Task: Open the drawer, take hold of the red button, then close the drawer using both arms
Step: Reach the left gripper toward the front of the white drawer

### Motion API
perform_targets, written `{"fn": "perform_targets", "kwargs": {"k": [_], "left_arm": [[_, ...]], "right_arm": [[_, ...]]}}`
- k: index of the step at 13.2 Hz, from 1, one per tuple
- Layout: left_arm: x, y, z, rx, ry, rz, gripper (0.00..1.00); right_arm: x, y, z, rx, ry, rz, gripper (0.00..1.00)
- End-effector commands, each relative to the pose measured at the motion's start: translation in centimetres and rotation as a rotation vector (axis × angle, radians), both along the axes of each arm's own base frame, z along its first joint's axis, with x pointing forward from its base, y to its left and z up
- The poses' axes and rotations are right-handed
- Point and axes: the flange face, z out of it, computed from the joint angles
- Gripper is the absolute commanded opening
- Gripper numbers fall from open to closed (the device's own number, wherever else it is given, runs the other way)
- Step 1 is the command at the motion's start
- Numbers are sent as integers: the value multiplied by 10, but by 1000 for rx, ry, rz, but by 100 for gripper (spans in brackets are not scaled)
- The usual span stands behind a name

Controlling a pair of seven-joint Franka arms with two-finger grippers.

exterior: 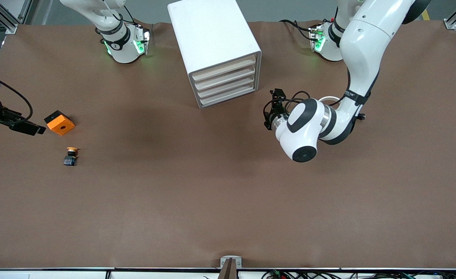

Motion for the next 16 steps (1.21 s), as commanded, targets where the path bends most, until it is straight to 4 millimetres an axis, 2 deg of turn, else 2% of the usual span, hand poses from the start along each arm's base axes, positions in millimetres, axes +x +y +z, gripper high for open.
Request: {"fn": "perform_targets", "kwargs": {"k": [1, 3, 5, 7, 9, 12, 15, 16], "left_arm": [[-2, -8, -4, 32, 56, 29, 100], [-5, -9, -10, 47, 86, 45, 100], [-9, -11, -8, 47, 105, 29, 100], [-14, -18, 1, 7, 163, 46, 100], [-18, -26, 0, 15, 201, 81, 100], [-30, -35, -15, 85, 252, 94, 100], [-36, -37, -41, 139, 336, 145, 100], [-37, -40, -43, 144, 343, 147, 100]], "right_arm": [[-5, 32, 8, -20, 13, -64, 100], [-6, 56, 8, -36, 17, -111, 100], [-6, 67, 9, -44, 15, -118, 100], [-6, 68, 8, -44, 18, -120, 100], [-6, 69, 8, -46, 19, -126, 100], [-7, 71, 8, -47, 19, -129, 100], [-7, 71, 8, -47, 19, -129, 100], [-7, 71, 8, -47, 20, -129, 100]]}}
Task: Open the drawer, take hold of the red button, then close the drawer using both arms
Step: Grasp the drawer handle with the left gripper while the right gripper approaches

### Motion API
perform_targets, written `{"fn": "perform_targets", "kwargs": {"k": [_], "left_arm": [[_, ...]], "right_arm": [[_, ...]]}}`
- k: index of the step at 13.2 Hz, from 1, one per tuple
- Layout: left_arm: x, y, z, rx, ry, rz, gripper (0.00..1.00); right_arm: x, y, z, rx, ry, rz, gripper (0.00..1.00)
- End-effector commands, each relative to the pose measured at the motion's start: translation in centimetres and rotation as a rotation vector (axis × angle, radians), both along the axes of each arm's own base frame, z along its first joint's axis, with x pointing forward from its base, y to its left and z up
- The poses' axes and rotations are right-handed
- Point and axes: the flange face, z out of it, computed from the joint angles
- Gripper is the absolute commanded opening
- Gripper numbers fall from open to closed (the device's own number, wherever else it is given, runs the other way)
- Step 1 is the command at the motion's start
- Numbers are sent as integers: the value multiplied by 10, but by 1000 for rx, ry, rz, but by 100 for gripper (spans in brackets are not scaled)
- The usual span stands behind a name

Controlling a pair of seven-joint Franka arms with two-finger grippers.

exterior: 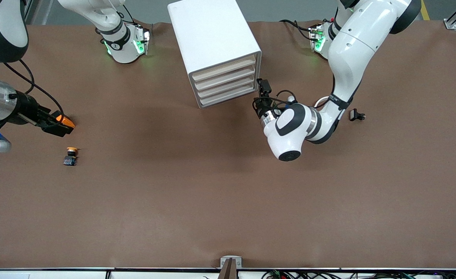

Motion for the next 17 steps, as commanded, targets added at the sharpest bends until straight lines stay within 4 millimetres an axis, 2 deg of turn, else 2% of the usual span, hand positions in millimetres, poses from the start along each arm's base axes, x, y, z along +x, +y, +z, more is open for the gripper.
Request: {"fn": "perform_targets", "kwargs": {"k": [1, 5, 6, 7, 11, 17], "left_arm": [[-6, -11, -6, 7, 63, 21, 100], [-13, -16, -3, 12, 115, 16, 100], [-14, -16, -3, 27, 121, 19, 97], [-14, -16, -3, 31, 124, 20, 84], [-24, -21, -11, 52, 156, -3, 61], [-41, -31, -19, 62, 178, -36, 60]], "right_arm": [[-5, 2, 8, -9, -2, -17, 100], [-5, 4, 8, -9, -1, -15, 100], [-5, 5, 8, -9, -3, -12, 100], [-5, 7, 8, -9, -3, -9, 100], [-6, 16, 7, -19, -1, -34, 100], [-6, 26, 7, -26, -2, -51, 100]]}}
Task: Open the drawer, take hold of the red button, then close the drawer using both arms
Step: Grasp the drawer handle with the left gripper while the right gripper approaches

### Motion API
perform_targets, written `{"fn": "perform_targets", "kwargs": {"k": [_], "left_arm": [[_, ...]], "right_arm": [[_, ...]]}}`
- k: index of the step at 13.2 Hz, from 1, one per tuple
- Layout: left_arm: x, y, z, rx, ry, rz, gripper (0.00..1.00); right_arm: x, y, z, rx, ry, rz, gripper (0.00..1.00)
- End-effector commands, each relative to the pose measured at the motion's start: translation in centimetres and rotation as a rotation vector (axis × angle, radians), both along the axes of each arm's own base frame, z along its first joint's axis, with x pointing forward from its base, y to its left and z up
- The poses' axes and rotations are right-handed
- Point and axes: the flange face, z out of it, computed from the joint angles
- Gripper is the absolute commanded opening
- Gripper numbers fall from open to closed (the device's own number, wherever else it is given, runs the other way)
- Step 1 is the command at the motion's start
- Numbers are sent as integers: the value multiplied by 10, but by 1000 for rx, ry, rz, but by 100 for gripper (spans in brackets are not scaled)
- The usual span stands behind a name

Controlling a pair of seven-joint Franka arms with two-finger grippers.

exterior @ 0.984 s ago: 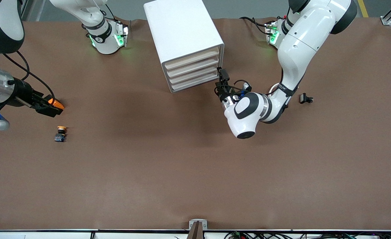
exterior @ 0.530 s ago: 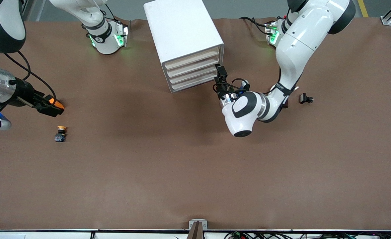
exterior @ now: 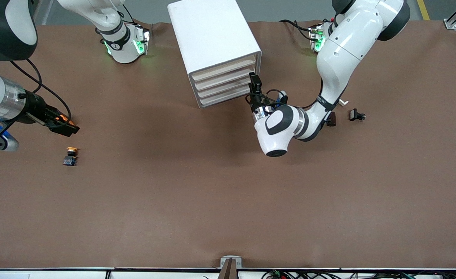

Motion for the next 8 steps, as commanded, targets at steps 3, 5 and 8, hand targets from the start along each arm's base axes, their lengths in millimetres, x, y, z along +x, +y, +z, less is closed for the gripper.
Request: {"fn": "perform_targets", "kwargs": {"k": [3, 5, 8], "left_arm": [[-18, -7, -7, 20, 61, -26, 60], [-29, -8, -12, 32, 85, -46, 58], [-39, -15, -12, 32, 95, -68, 57]], "right_arm": [[-5, 15, 8, -21, -9, -36, 100], [-5, 15, 8, -23, -9, -36, 100], [-5, 18, 7, -26, -8, -51, 100]]}}
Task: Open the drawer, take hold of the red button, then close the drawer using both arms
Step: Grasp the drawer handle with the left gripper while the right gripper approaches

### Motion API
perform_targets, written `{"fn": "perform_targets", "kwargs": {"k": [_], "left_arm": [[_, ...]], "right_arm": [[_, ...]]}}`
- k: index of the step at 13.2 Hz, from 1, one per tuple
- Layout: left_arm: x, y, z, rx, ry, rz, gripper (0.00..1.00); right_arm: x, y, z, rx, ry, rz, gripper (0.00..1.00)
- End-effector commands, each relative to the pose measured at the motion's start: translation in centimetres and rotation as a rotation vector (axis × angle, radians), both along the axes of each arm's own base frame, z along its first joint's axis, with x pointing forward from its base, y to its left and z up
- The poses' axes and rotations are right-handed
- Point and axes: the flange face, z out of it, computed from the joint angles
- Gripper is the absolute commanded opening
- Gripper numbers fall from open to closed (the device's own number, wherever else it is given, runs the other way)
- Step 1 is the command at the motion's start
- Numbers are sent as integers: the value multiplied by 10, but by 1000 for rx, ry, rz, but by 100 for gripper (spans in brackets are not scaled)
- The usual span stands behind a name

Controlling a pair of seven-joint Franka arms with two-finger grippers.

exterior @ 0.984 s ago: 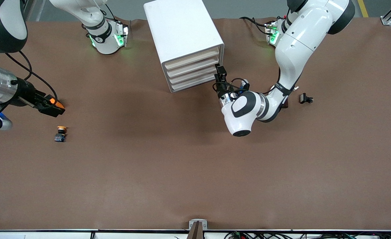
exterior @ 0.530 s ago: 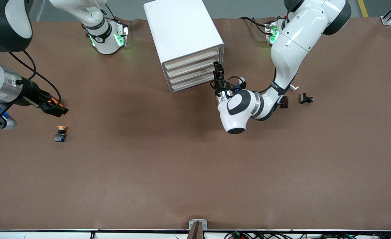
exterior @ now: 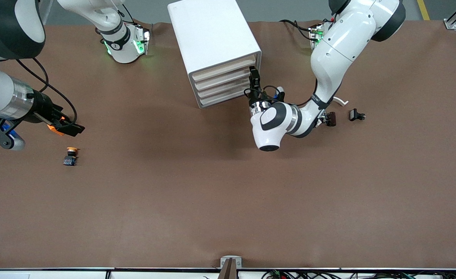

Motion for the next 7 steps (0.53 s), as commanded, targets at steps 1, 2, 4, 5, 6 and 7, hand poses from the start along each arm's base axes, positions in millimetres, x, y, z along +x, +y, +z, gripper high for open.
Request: {"fn": "perform_targets", "kwargs": {"k": [1, 2, 4, 5, 6, 7], "left_arm": [[-9, -10, 2, 6, 30, -5, 55], [-10, -10, -1, 8, 37, -4, 54], [-13, -12, -2, 9, 39, -9, 43], [-16, -15, -3, 9, 40, -15, 36], [-16, -15, -2, 8, 39, -17, 25], [-15, -15, -2, 8, 36, -15, 13]], "right_arm": [[-4, 4, 7, -22, -10, -39, 100], [-4, 9, 7, -33, -11, -33, 100], [-5, 13, 7, -44, -12, -31, 100], [-5, 12, 7, -44, -12, -32, 100], [-5, 13, 7, -44, -12, -31, 100], [-5, 13, 7, -44, -12, -32, 100]]}}
